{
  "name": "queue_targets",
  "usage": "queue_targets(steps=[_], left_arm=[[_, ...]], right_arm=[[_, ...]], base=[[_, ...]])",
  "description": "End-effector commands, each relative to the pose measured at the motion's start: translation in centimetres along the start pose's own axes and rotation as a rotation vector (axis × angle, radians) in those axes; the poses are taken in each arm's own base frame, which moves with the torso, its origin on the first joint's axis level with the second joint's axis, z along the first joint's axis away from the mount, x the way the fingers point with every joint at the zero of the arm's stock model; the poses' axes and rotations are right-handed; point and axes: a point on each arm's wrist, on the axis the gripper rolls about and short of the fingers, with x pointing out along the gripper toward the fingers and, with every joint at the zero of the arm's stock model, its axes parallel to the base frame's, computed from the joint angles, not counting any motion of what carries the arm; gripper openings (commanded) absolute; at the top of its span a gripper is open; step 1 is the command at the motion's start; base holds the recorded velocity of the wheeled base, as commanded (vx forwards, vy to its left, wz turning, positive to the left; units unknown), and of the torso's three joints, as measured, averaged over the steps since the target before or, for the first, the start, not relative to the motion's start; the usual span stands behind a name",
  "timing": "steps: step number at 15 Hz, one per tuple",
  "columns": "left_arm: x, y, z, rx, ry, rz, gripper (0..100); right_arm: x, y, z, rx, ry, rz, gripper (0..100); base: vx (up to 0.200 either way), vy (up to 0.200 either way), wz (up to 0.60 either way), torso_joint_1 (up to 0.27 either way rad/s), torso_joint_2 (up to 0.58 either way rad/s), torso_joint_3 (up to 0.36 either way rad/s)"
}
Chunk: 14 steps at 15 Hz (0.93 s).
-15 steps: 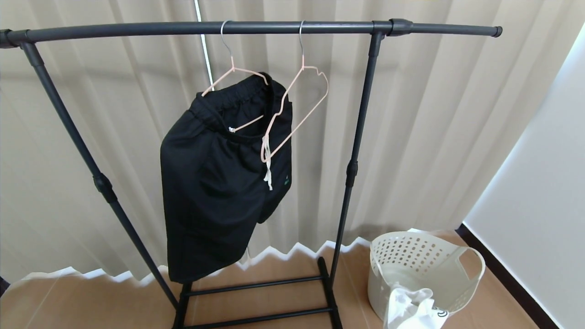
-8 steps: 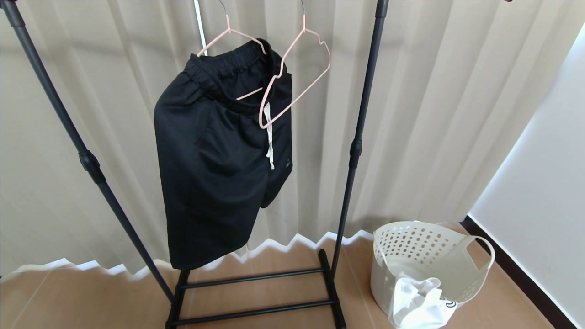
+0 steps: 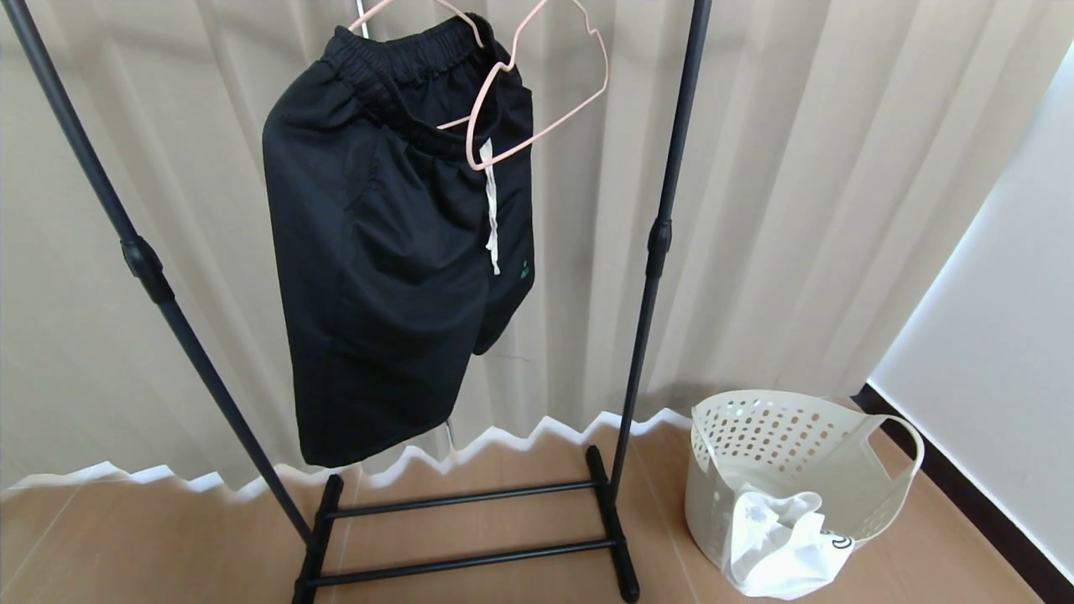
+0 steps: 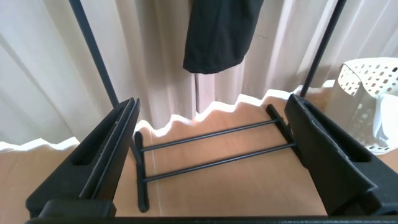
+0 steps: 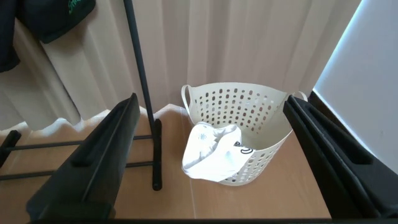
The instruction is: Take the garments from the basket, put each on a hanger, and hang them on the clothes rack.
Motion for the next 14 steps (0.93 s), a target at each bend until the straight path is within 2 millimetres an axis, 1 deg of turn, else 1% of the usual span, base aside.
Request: queue_targets(steps=[1,6,8,14], left_arm=[[0.01,0.00,0.01,0.000,0.001,0.000,100],[0.01,0.00,0.01,0.000,0.001,0.000,100],[0.01,0.00,0.01,0.001,0.001,0.000,100],[0.01,0.00,0.01,0.001,0.001,0.000,100]], right_arm=[[0.00,0.00,0.01,0.000,0.000,0.000,100],[0.00,0.00,0.01,0.000,0.000,0.000,100],[0.00,0.00,0.01,0.000,0.000,0.000,100],[0.00,0.00,0.01,0.000,0.000,0.000,100]], base=[[0.000,0.000,0.00,-0.002,0.05,0.041],[0.000,0.000,-0.60,0.000,0.01,0.012],[0.000,0.000,0.00,0.000,0.00,0.000],[0.000,-0.200,0.00,0.000,0.00,0.006]])
